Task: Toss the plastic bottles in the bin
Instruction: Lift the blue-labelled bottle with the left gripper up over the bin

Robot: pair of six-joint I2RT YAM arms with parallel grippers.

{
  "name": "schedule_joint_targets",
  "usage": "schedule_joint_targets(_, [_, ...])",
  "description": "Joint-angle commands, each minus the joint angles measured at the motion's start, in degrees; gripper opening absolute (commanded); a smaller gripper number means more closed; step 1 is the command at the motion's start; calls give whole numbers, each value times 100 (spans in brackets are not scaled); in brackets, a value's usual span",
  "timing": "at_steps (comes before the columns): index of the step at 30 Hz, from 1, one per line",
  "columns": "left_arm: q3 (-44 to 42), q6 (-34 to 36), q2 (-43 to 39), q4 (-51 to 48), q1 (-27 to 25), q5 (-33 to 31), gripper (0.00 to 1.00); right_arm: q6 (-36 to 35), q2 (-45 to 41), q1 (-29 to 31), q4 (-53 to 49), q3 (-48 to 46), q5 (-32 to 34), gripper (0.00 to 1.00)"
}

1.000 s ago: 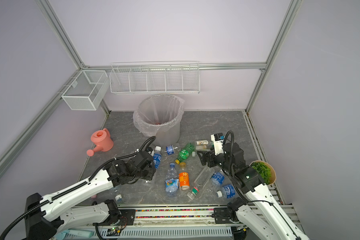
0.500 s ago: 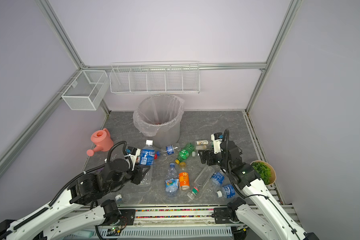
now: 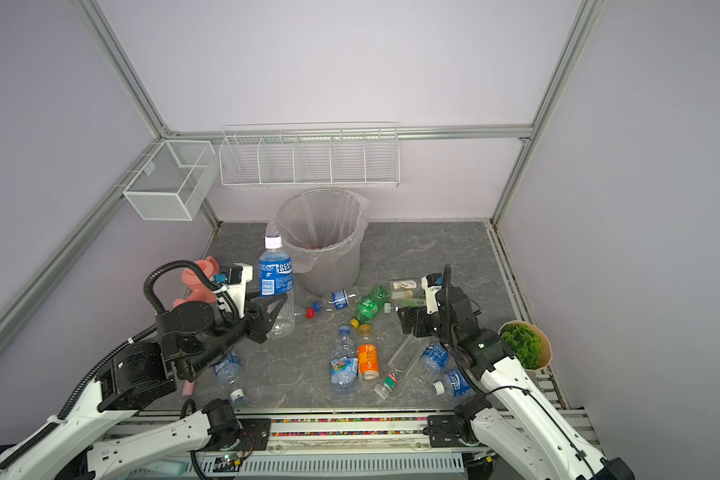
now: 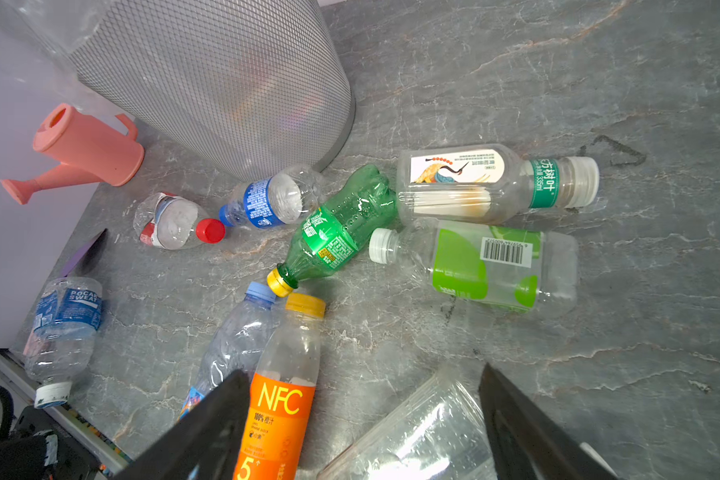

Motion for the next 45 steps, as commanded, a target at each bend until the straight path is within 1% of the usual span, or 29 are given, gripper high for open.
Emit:
schedule_joint_targets(1, [221, 580, 181, 531, -41, -403, 19, 131, 31, -45, 96, -100, -11, 89])
schedule_joint_targets(5, [749, 1019, 620, 597, -35, -687, 16, 160, -15, -40, 138, -207, -41, 89])
schedule_joint_targets(10, [1488, 1493, 1242, 696, 62, -802, 14, 154, -61, -49, 101, -284, -69, 89])
schedule_joint_targets(12, [1769, 1537, 1454, 746, 322, -590, 13, 170, -83, -57, 114, -300, -75, 89])
schedule_joint_targets(14, [1968, 1450, 1618, 860, 731, -172, 13, 187, -93, -56, 122, -326, -75, 89])
schedule_joint_targets(15, [2022, 1444, 1678, 935, 853, -70, 12, 196, -108, -53, 131, -335, -80, 89])
schedule_joint_targets(17, [2199, 1505, 1880, 1044, 1040, 57, 11, 206, -110, -52, 147, -354, -83, 89])
schedule_joint_targets(22, [2767, 1684, 2494, 944, 1369, 287, 10, 233, -53, -57, 115, -294, -119, 89])
schedule_joint_targets(28, [3295, 1450, 3042, 963, 2127, 949, 9, 363, -281, -57, 174, -542, -117, 89])
schedule_joint_targets(34, [3648, 1219, 3548, 945, 2566, 1402, 9, 426, -374, -57, 91, -664, -200, 89])
schedule_joint_targets(45, [4462, 1202, 4588, 670, 2898, 1777, 8, 512, -584, -62, 43, -784, -190, 89])
